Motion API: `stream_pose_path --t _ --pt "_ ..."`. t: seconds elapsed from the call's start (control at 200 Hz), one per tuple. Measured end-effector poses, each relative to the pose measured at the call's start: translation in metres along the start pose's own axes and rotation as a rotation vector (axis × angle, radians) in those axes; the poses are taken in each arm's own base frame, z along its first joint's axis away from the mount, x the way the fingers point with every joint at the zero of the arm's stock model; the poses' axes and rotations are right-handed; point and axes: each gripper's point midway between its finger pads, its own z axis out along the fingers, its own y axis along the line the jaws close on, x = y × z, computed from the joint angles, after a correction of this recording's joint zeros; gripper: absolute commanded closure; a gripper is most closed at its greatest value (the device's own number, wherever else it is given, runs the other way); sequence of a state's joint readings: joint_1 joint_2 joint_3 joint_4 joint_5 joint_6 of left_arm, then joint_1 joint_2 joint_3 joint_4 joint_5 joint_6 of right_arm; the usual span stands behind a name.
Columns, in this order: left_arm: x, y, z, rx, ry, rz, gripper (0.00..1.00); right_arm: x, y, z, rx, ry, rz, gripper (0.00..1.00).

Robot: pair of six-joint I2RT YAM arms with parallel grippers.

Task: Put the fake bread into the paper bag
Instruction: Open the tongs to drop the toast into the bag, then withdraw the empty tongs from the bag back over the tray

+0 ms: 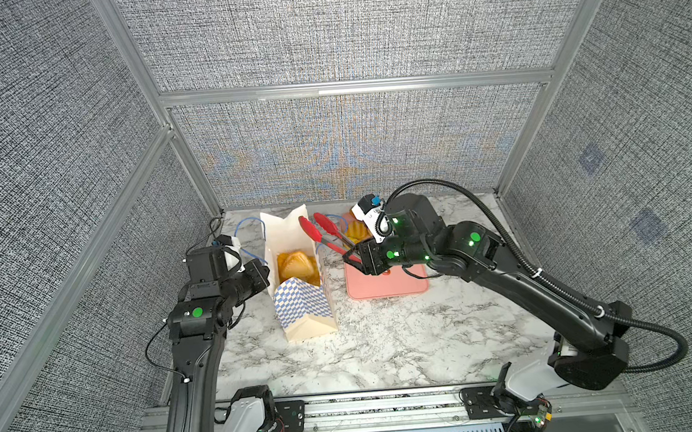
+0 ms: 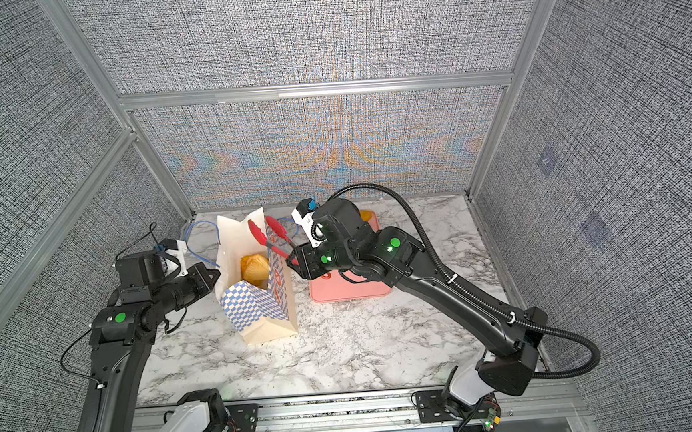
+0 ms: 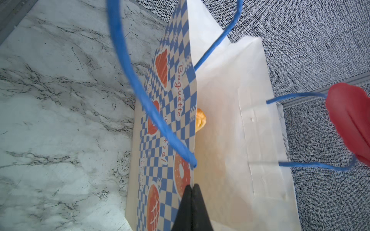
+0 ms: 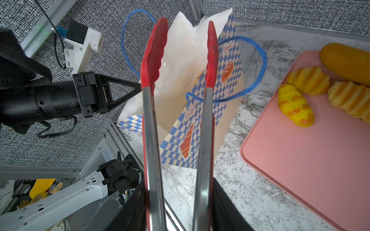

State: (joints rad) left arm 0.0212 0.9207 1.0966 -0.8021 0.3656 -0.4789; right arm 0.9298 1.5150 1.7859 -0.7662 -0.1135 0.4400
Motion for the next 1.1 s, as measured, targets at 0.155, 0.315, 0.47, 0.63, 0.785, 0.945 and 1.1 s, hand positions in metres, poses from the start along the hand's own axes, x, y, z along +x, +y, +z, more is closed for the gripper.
stream_pose_path --t 0.155,0.315,0.47,0.63,0.785,0.945,1.1 --pt "0.0 0.0 0.001 -0.001 0.002 -0.001 0.98 0.0 0.0 0.0 0.003 -0.002 -0.003 0.52" --pt "0.0 0.001 0.001 -0.001 0.005 -0.002 0.98 -0.006 -0.001 -0.005 0.018 -0.022 -0.018 0.52" --pt "0.0 0.001 0.002 -0.001 0.006 -0.002 0.98 -0.015 -0.003 -0.016 0.043 -0.059 -0.041 0.53" --pt "0.0 0.001 0.002 -0.001 0.006 -0.002 0.98 -0.021 -0.017 -0.032 0.099 -0.09 -0.049 0.53" --pt "0.0 0.001 0.002 -0.001 0.005 -0.002 0.98 -0.025 -0.039 -0.05 0.165 -0.123 -0.035 0.52" --pt "0.0 0.0 0.001 -0.001 0.004 -0.002 0.98 -0.022 -0.072 -0.066 0.242 -0.148 0.001 0.52" --pt "0.0 0.0 0.001 -0.001 0.004 -0.001 0.98 -0.011 -0.111 -0.072 0.34 -0.131 0.035 0.53"
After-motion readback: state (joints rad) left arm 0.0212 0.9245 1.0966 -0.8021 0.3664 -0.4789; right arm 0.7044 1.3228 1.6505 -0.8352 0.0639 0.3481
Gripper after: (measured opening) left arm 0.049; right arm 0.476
